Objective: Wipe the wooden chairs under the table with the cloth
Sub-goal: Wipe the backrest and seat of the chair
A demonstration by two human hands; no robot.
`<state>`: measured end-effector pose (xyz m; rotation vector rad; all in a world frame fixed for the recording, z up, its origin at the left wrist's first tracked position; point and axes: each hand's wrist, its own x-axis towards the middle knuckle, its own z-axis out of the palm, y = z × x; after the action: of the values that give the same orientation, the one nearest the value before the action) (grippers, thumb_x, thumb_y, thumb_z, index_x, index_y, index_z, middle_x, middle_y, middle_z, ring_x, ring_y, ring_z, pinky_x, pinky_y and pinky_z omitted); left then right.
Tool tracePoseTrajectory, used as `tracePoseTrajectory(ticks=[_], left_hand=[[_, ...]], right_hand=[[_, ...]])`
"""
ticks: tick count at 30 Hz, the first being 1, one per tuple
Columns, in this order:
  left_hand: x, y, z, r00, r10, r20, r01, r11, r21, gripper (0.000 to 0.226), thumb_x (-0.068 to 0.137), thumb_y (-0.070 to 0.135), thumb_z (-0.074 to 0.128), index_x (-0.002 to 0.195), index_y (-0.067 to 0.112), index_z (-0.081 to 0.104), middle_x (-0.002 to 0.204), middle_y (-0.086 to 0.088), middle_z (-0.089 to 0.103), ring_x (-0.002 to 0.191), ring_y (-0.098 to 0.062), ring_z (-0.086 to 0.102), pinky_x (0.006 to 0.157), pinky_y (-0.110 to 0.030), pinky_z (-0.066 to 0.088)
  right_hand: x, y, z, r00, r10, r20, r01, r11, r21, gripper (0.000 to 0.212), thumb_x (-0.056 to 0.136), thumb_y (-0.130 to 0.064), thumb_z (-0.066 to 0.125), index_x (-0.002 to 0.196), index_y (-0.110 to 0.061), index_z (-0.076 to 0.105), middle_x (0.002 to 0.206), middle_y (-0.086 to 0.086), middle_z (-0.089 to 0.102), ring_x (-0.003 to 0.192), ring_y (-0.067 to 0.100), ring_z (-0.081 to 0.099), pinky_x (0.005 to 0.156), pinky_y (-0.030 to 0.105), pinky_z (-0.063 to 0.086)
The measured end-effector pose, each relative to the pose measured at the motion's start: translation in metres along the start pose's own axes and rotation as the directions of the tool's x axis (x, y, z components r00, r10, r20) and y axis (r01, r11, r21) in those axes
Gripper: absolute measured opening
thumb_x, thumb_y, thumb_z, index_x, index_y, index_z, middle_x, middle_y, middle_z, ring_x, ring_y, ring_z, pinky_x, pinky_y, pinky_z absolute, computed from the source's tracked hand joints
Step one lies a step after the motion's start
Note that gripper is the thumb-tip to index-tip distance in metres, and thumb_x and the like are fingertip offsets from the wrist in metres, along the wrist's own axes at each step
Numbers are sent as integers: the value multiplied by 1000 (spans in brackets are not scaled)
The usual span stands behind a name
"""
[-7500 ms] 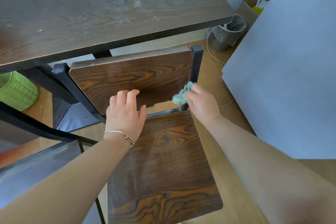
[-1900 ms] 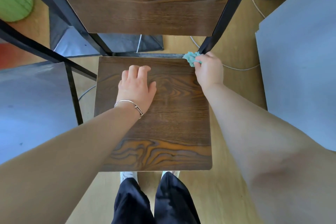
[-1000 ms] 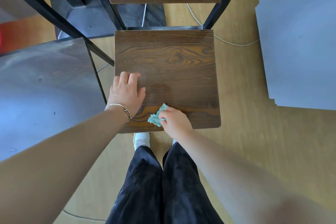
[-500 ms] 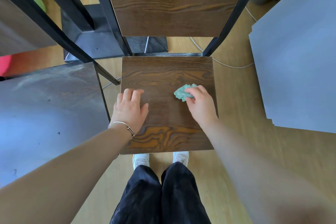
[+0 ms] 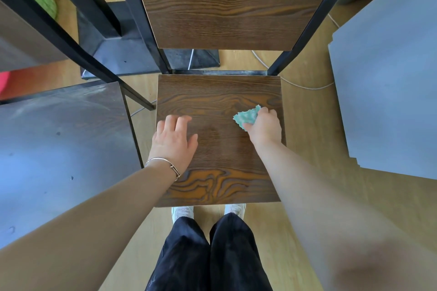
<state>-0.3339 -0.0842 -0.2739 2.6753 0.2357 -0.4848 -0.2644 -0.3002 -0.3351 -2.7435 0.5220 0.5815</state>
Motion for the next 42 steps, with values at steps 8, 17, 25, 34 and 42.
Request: tracePoseTrajectory(ticks=[8,17,25,34,42], left_hand=[[12,9,-2,1000,-14,-1,14,1000,6,46,95,37,48,138,21,39,131,-7,42,118,-28,37,98,-41,39],[17,38,-29,997,51,-66,-51,999,0,46,95,36,49,137,20,40,133,-8,41,119,-29,37,97,-41,39],[11,77,-83,982,104,-157,-99,994,33,45,95,36,49,136,20,41,132,-6,43,117,-28,38,97,-41,39],[20,127,-130,951,176,-253,-172,984,35,44,94,33,53,134,19,44,130,-5,45,113,-27,41,93,-40,43],[43,158,-157,939,125,-320,-147,988,-45,45,96,37,50,137,24,40,134,-3,43,118,-23,39,97,-39,43]], right_hand=[[7,-8,-7,997,51,52,-52,999,9,46,82,-31,76,120,-14,59,112,7,63,102,24,62,75,34,53],[-7,-17,-55,963,95,254,-222,812,540,42,83,-25,75,121,-18,57,112,1,62,99,16,61,81,31,56],[-30,-39,-145,928,-23,372,-306,521,797,42,83,-4,74,119,-22,61,114,9,60,95,22,68,73,34,62],[-42,-35,-217,980,-131,148,-27,650,760,32,79,-15,78,106,-27,65,108,-3,63,99,12,59,68,24,52],[-24,-39,-268,991,-135,-2,88,632,770,38,89,-13,69,121,-29,57,111,-8,61,91,11,66,71,25,60]])
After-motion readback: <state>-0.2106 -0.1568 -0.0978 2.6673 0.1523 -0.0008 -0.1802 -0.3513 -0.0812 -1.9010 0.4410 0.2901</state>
